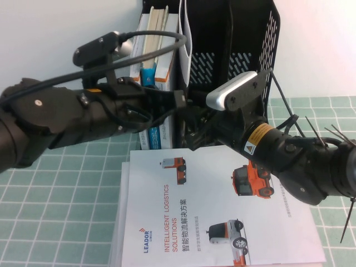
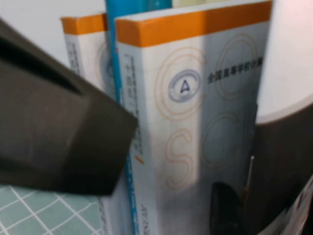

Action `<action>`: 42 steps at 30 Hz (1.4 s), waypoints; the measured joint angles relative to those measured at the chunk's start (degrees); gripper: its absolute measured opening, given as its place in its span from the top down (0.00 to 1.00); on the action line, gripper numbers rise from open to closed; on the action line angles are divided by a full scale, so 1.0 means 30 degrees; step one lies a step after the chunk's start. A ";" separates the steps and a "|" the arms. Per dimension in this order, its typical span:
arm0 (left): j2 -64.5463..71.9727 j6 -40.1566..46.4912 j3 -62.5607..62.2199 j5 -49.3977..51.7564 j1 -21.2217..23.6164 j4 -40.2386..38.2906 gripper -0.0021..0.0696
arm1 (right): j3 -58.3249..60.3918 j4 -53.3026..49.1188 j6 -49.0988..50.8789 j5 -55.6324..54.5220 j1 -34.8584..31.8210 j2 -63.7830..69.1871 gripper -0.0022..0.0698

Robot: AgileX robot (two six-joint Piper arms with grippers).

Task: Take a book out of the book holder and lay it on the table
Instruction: Pick up the right side book from the book shelf

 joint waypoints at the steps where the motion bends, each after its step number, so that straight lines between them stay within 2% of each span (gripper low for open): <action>1: 0.0000 0.0034 0.0000 -0.0142 -0.0218 -0.0038 0.97 | 0.0000 0.0045 -0.0045 0.0000 0.0000 0.0000 0.50; 6: 0.0000 0.0104 0.0000 -0.1986 -0.0853 -0.0165 0.97 | 0.0000 0.0645 -0.0779 0.0120 0.0047 0.0000 0.50; 12: 0.0370 0.0106 -0.0026 -0.3568 -0.0884 -0.0313 0.97 | -0.0033 0.1038 -0.1776 0.0194 0.0060 0.0118 0.52; 14: 0.0658 0.0106 -0.0026 -0.3568 -0.0884 -0.0313 0.97 | -0.0033 0.1038 -0.1957 0.0194 0.0060 0.0234 0.57; 18: 0.1028 0.0143 -0.0026 -0.3533 -0.0884 -0.0313 0.97 | -0.0033 0.1451 -0.2475 0.0099 0.0178 0.0312 0.80; 20: 0.1028 0.0194 -0.0026 -0.3533 -0.0884 -0.0313 0.97 | -0.0033 0.1877 -0.2549 0.0019 0.0179 0.0324 0.87; 25: 0.0326 0.0557 -0.0026 -0.2939 -0.0884 -0.0313 0.97 | -0.0033 0.3118 -0.2769 -0.0964 0.0179 0.0176 0.91; 29: -0.1027 0.1221 -0.0026 -0.1718 -0.0884 -0.0313 0.97 | -0.0033 0.4199 -0.4316 -0.0983 0.0179 -0.1182 0.92; 34: -0.3190 0.1734 -0.0474 0.0800 -0.0884 -0.0182 0.97 | -0.0033 0.4869 -0.7358 0.1354 0.0179 -0.4532 0.93; 38: -0.4866 0.2011 -0.1075 0.2989 -0.0884 0.0147 0.97 | -0.0033 0.4512 -0.9582 0.5674 0.0144 -0.7736 0.94; 42: -0.6218 0.2152 -0.1367 0.3739 -0.0884 0.0186 0.97 | -0.0033 0.3374 -1.0697 1.0250 0.0144 -1.0892 0.94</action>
